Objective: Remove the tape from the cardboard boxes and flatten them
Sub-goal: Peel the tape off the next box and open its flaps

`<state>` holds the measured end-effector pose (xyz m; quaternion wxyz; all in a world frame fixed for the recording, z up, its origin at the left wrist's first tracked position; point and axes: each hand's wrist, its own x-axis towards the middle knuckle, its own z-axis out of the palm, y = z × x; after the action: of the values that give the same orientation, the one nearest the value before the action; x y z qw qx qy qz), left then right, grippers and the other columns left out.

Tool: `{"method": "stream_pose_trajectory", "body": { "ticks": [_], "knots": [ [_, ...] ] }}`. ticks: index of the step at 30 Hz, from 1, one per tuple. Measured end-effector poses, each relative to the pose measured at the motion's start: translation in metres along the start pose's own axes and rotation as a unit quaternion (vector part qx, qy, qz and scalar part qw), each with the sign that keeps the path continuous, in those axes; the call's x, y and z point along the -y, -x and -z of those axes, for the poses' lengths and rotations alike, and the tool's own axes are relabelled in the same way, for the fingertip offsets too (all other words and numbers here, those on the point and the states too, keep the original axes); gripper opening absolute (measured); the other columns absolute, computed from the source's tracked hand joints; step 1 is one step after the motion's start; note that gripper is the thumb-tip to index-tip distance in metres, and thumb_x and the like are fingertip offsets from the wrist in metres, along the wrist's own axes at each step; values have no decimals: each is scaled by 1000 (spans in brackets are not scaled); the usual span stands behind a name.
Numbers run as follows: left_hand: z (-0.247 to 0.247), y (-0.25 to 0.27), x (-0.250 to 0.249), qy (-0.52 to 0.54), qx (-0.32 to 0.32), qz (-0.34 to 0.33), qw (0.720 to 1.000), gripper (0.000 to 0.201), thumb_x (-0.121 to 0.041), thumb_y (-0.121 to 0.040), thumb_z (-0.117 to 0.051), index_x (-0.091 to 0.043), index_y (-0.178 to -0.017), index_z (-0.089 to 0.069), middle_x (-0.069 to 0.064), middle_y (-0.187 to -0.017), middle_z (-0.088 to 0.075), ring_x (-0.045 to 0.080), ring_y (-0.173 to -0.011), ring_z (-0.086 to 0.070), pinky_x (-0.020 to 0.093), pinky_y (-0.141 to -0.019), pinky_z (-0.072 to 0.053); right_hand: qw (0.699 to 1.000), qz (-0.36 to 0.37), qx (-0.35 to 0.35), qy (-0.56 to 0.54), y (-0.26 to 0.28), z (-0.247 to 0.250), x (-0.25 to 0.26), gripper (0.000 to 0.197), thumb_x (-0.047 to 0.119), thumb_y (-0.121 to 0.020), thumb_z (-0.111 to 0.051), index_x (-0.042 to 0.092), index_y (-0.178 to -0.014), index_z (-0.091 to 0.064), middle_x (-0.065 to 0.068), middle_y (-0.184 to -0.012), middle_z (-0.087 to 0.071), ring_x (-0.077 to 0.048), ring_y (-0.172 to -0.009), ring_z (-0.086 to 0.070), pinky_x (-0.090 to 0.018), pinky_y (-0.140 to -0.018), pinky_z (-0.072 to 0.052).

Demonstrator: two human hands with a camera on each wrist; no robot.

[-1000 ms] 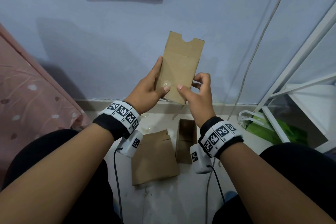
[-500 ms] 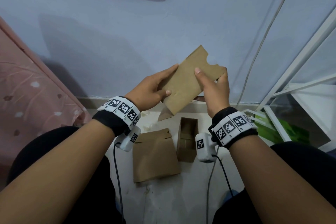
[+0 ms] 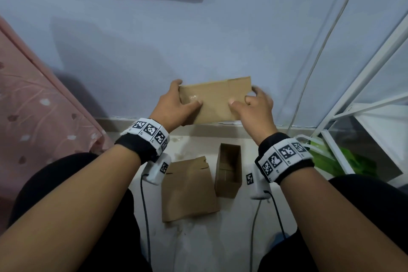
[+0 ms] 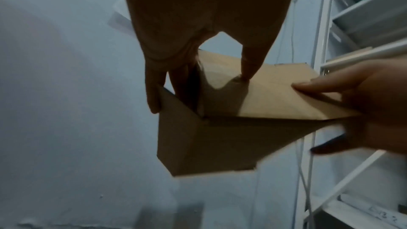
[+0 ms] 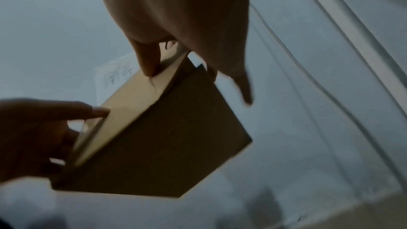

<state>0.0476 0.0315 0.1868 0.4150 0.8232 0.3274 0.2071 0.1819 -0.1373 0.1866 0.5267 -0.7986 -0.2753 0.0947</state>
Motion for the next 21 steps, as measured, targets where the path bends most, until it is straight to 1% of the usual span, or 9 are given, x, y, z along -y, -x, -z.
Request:
{"method": "stream_pose_trajectory", "body": {
  "ticks": [1, 2, 3, 5, 8, 13, 18, 20, 21],
  "knots": [
    [1, 0, 2, -7, -1, -6, 1000, 79, -50, -85, -71, -26, -150, -32, 9, -130, -56, 26, -114, -58, 33, -92, -51, 994, 26, -1, 105, 1, 2, 2, 47, 36, -87, -71, 12, -55, -47, 0, -145, -48, -22, -141, -36, -42, -115, -31],
    [2, 0, 3, -11, -1, -10, 1000, 75, -50, -84, -72, -28, -147, -36, 9, -126, -58, 26, -110, -60, 37, -92, -53, 987, 49, -1, 152, 2, 3, 5, 46, 36, -86, -71, 14, -54, -47, 1, -145, -50, -25, -138, -39, -44, -113, -33],
    [3, 1, 3, -13, 2, -18, 1000, 73, -51, -83, -72, -29, -144, -38, 8, -121, -60, 26, -105, -62, 41, -91, -56, 985, 66, 1, 161, 1, 5, 6, 44, 33, -85, -73, 11, -56, -47, -1, -133, -58, -28, -126, -50, -45, -107, -40],
    [4, 5, 0, -11, 10, -33, 999, 72, -56, -78, -70, -32, -140, -41, 5, -113, -64, 24, -97, -66, 46, -84, -59, 992, 66, 5, 110, -1, 7, 7, 36, 23, -80, -77, 9, -64, -48, -6, -106, -61, -30, -104, -59, -45, -92, -51],
    [4, 7, -5, -24, -6, -51, 998, 67, -53, -77, -68, -30, -136, -45, 2, -99, -69, 21, -89, -68, 43, -79, -60, 999, 43, 14, -20, 0, 7, 9, 28, 16, -75, -85, 20, -77, -58, -4, -114, -62, -22, -106, -63, -35, -89, -56],
    [6, 10, -12, -104, -37, -69, 992, 56, -42, -88, -65, -23, -138, -47, -3, -84, -62, 17, -90, -52, 32, -80, -51, 998, 2, 38, -58, -3, 8, -3, 39, 21, -73, -88, 12, -105, -67, -2, -110, -72, -18, -100, -70, -42, -91, -59],
    [10, 10, -10, -125, -43, -69, 989, 56, -46, -87, -51, -23, -138, -48, 4, -84, -64, 26, -89, -61, 35, -77, -52, 997, -3, 37, -63, 0, 5, -2, 44, 28, -68, -90, 0, -86, -61, -8, -97, -72, -23, -91, -71, -43, -82, -60],
    [10, 9, -7, -105, -35, -73, 991, 65, -51, -81, -43, -24, -140, -48, 6, -85, -67, 28, -92, -62, 40, -83, -54, 997, 0, 33, -63, 1, 6, 1, 40, 23, -70, -90, 9, -70, -52, 1, -80, -64, -16, -76, -64, -35, -70, -54],
    [10, 9, -7, -95, -31, -71, 992, 66, -55, -82, -45, -24, -141, -47, 6, -87, -68, 27, -94, -61, 39, -85, -54, 998, 1, 30, -61, 2, 7, 2, 41, 20, -72, -89, 12, -68, -49, 4, -77, -61, -15, -74, -62, -33, -69, -52]
  ]
}}
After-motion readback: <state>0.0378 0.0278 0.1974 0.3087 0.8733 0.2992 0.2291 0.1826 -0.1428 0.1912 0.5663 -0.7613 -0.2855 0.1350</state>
